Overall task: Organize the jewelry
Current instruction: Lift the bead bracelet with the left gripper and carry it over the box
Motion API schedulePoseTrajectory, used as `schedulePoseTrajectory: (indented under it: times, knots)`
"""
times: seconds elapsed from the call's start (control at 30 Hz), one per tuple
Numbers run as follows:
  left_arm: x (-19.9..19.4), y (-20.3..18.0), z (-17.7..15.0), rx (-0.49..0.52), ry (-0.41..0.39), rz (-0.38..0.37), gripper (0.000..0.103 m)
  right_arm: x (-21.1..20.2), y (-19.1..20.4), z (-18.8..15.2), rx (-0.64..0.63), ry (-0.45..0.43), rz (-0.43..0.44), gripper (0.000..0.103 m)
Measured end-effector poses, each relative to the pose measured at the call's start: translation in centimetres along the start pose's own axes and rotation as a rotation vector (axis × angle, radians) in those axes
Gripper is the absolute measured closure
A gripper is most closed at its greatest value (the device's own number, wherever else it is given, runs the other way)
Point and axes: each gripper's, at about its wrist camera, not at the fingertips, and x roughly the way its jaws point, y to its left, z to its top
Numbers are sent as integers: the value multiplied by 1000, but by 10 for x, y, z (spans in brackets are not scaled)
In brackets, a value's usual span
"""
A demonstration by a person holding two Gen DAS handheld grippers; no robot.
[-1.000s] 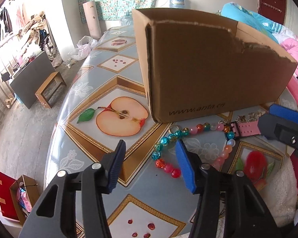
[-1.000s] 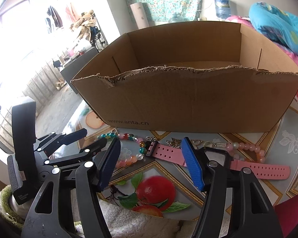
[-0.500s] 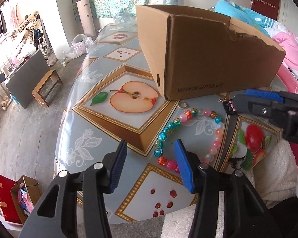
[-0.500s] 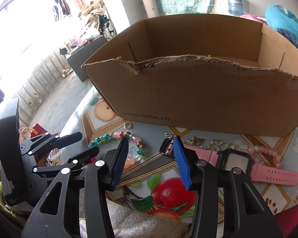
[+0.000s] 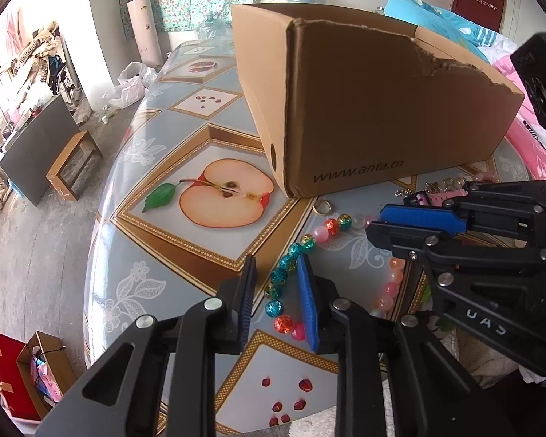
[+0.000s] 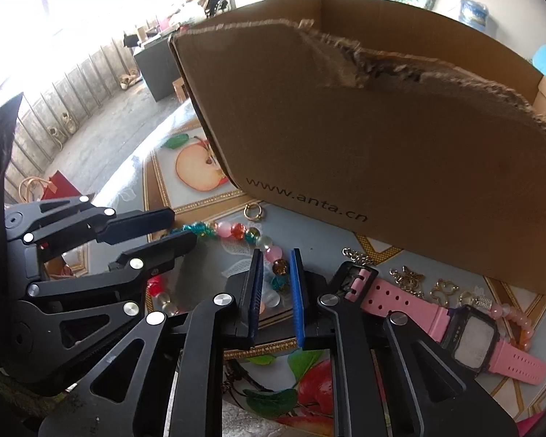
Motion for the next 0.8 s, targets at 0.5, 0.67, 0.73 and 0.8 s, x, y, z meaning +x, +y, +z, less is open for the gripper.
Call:
schedulePoseTrajectory:
  times: [0.5,0.67,0.73,0.8]
  knots:
    - [-95,21,30,-127,-194,-190,94,-83,-16,2,-8,-169,147,96]
    - [-149,16,84,-71,-363,-250,94,-142,-38,31,-30,-310,156,96]
    - [-156,15,114,-58,-411,-261,94,-157,-48,51,-41,-355,145,96]
    - [-153,16,142,-54,-434,-273,94,-158,-62,75,-41,-362,141,96]
